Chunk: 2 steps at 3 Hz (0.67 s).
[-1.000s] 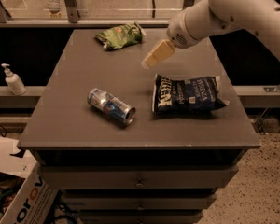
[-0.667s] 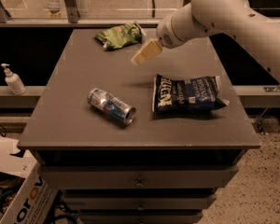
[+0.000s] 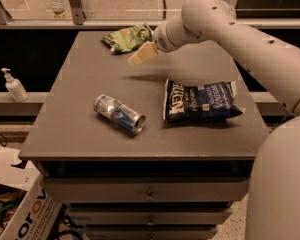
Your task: Move green jalapeno chip bag near redbull can
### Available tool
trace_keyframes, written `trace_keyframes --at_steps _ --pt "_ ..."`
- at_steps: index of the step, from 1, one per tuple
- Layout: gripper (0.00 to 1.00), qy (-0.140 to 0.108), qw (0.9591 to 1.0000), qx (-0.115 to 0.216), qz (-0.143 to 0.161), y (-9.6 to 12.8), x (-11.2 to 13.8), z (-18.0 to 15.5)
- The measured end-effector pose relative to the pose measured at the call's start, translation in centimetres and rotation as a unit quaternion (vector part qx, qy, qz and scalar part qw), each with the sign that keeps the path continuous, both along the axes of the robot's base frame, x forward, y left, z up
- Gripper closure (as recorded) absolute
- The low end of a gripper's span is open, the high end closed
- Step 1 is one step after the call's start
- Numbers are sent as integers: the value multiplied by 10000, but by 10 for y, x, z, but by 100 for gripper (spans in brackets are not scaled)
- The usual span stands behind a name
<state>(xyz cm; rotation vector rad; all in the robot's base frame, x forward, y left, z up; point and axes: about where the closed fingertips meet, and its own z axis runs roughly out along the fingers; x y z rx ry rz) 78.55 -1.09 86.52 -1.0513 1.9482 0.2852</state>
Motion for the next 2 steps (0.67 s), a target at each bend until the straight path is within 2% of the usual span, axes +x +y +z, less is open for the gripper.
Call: trace_keyframes --at_steps 1,2 --pt "0 168 9994 302 -42 19 28 -14" --pt "0 212 9978 635 -36 34 52 -17"
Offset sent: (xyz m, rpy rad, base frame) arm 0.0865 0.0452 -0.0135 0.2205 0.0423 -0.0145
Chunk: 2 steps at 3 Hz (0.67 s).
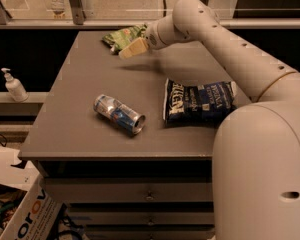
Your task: Move green jalapeno chip bag near redbull can
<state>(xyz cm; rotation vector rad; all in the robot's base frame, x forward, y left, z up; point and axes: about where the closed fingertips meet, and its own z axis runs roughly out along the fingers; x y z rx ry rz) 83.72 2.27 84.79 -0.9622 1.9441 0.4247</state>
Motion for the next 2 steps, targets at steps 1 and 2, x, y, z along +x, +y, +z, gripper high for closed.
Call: trace_keyframes --at_steps 1,2 --pt "0 -22 9995 328 7 13 23 0" --pt "0 -137 9991 395 6 16 41 1"
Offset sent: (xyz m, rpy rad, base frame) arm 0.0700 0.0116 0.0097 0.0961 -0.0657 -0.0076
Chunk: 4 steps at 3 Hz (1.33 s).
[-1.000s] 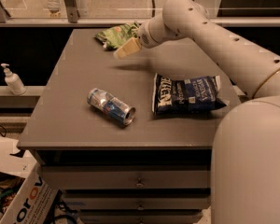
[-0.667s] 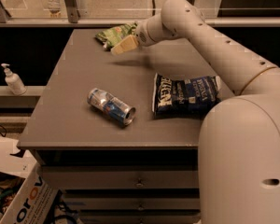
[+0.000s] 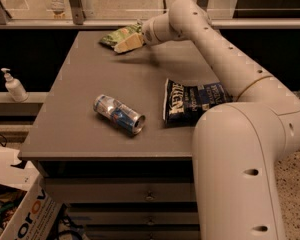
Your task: Move green jalapeno chip bag near redbull can
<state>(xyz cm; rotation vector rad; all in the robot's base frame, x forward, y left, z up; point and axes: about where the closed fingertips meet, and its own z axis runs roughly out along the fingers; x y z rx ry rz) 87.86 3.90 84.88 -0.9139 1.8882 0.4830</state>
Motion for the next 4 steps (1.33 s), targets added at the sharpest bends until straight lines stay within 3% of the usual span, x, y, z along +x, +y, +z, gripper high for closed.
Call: trace_keyframes --at_steps 2,4 --pt "0 -31 9996 -266 61 6 15 -15" --pt "41 20 9990 -433 119 12 11 -26"
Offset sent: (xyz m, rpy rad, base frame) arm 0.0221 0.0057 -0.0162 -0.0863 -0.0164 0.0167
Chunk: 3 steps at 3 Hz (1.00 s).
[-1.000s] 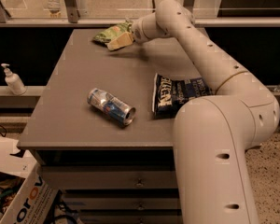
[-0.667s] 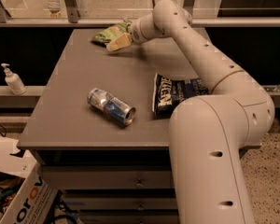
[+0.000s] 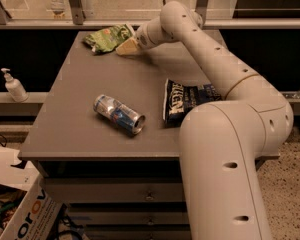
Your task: Move green jalapeno chip bag near redbull can
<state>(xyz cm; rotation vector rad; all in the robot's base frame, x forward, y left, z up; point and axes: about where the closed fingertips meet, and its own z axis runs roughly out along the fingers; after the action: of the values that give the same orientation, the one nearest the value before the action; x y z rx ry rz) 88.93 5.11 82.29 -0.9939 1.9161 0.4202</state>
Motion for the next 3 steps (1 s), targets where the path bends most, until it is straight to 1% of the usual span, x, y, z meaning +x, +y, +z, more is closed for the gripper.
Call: trace_keyframes --at_steps 2,3 --pt "87 -9 10000 -59 -56 -8 -2 -2" --pt "100 -9 10000 -58 -56 -9 -2 -2"
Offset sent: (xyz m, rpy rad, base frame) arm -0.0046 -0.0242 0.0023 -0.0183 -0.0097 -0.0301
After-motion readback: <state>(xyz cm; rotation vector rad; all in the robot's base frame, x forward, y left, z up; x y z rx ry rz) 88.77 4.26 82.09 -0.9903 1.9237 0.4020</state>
